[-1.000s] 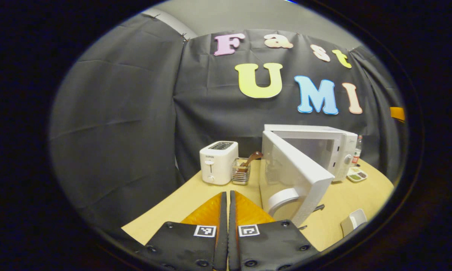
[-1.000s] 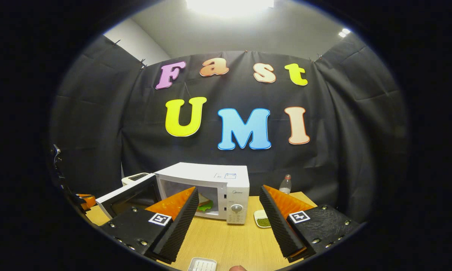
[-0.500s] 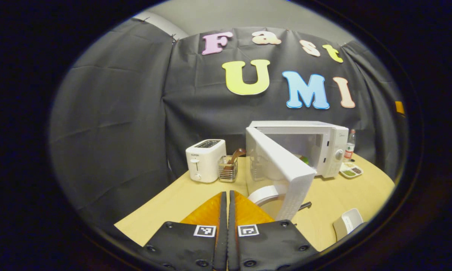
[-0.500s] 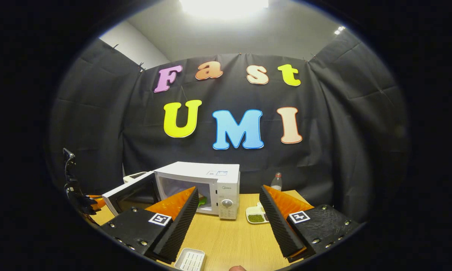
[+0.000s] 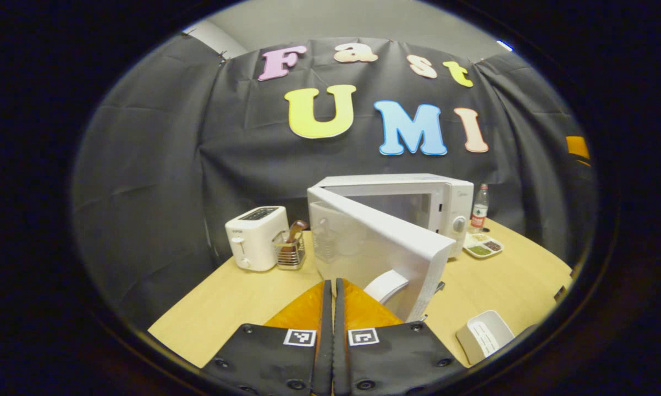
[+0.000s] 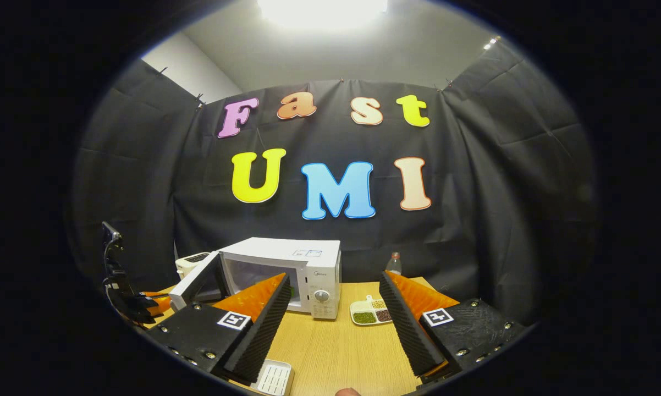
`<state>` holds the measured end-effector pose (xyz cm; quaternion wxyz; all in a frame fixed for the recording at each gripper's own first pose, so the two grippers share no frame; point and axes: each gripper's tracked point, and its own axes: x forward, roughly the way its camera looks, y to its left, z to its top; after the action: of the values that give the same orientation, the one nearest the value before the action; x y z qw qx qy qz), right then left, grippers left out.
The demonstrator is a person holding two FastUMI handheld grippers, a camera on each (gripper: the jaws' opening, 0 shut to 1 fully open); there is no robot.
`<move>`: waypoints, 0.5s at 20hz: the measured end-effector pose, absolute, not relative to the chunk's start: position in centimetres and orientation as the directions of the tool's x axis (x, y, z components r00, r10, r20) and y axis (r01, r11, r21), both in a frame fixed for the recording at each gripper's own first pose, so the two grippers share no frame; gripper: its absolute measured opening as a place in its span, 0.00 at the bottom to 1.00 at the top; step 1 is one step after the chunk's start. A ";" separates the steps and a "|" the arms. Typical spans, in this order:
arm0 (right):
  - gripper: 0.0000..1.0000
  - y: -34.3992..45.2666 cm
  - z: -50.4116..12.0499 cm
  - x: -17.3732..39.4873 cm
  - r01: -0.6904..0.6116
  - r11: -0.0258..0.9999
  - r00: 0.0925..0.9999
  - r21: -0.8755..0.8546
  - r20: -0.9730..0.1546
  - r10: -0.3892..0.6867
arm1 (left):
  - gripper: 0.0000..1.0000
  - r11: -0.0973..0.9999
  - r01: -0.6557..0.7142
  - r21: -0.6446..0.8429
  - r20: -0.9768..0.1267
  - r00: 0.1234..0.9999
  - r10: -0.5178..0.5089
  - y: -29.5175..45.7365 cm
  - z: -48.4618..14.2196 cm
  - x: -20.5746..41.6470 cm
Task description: Open the microwave oven with the left hand, put the food in, and close the microwave oven.
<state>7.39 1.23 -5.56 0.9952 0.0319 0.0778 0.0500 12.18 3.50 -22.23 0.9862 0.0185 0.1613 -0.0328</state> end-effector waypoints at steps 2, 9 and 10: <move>0.98 1.1 -5.4 7.7 -0.080 0.994 0.984 0.070 -0.152 0.090 | 0.09 0.993 0.117 0.005 -0.320 0.941 -0.109 1.6 -22.3 13.0; 0.98 1.2 -4.9 9.2 -0.025 0.998 0.990 0.064 -0.140 0.033 | 0.07 0.960 0.278 -0.011 -0.319 0.909 -0.267 -4.3 -22.4 16.6; 0.98 1.2 -4.8 9.3 -0.015 0.998 0.990 0.066 -0.139 0.024 | 0.07 0.956 0.294 -0.011 -0.318 0.905 -0.282 -4.9 -22.5 17.1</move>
<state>9.33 1.17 -4.84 0.9970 0.0322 0.0698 0.0097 17.12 -4.88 -22.54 0.9758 0.0188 0.1599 -0.1477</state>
